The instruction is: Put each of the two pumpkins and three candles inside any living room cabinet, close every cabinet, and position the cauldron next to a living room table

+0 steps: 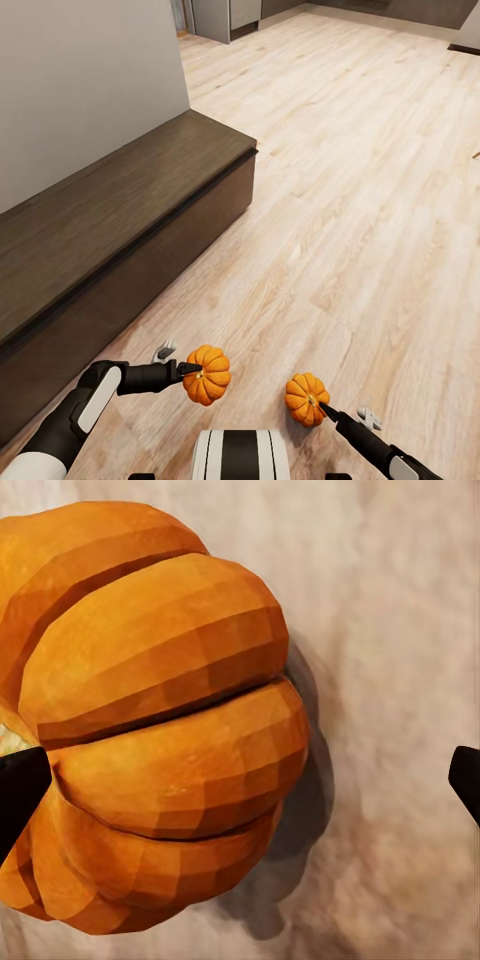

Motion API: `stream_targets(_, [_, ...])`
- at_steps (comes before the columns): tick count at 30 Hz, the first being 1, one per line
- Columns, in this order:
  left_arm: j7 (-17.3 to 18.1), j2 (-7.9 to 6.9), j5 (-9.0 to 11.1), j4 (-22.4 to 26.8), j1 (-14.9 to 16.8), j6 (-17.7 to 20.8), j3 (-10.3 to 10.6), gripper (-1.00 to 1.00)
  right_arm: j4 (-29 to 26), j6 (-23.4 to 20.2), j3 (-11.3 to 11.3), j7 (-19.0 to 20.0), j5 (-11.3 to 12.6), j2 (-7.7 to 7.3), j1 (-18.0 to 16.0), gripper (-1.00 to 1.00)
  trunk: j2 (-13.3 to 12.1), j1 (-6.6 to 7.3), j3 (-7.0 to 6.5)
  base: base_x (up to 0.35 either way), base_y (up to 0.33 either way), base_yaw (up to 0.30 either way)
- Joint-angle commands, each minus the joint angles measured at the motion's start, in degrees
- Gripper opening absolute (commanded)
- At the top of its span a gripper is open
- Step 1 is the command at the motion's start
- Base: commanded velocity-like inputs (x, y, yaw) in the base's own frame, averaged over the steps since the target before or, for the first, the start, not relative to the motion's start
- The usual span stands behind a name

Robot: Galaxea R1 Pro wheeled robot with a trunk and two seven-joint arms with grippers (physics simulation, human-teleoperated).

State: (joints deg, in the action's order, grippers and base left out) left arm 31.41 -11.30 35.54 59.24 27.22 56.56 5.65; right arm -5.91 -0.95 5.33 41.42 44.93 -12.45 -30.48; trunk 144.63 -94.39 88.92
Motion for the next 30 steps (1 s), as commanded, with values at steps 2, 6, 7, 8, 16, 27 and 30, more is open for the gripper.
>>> stream_targets(2, [0.23,-0.04,-0.09,-0.04,0.03,0.18,0.06,-1.0,0.02,-0.1,0.48,0.16,0.6,-0.03,-0.02,1.0,0.01,0.01,0.03,0.019,0.007,0.0])
stream_targets(6, [0.23,-0.04,-0.11,-0.15,0.03,0.14,0.06,-1.0,0.02,-0.1,0.48,0.16,0.6,-0.03,-0.02,1.0,0.01,0.01,0.03,0.107,0.083,0.0])
stream_targets(7, [0.23,-0.04,-0.11,-0.13,0.03,0.13,0.06,-1.0,0.02,-0.1,0.48,0.16,0.6,-0.03,-0.02,1.0,0.01,0.01,0.03,0.042,0.033,0.0])
stream_targets(8, [0.23,-0.04,-0.12,-0.11,0.03,0.13,0.06,-1.0,0.02,-0.1,0.48,0.16,0.6,-0.03,-0.02,1.0,0.01,0.01,0.03,0.034,0.026,0.0])
stream_targets(16, [0.23,-0.04,-0.11,-0.25,0.03,0.13,0.1,-1.0,0.02,-0.1,0.48,0.16,0.6,-0.03,-0.02,1.0,0.01,0.01,0.03,0.051,0.016,0.0])
stream_targets(27, [0.23,-0.04,-0.11,-0.22,0.03,0.14,0.15,-1.0,0.02,-0.1,0.48,0.15,0.6,-0.03,-0.02,1.0,0.01,0.01,0.03,-0.029,0.001,0.0])
stream_targets(30, [0.23,-0.04,-0.12,-0.19,0.03,0.13,0.15,-1.0,0.02,-0.1,0.48,0.1,0.6,-0.03,-0.02,1.0,0.04,-0.04,0.47,-0.002,0.0,0.0])
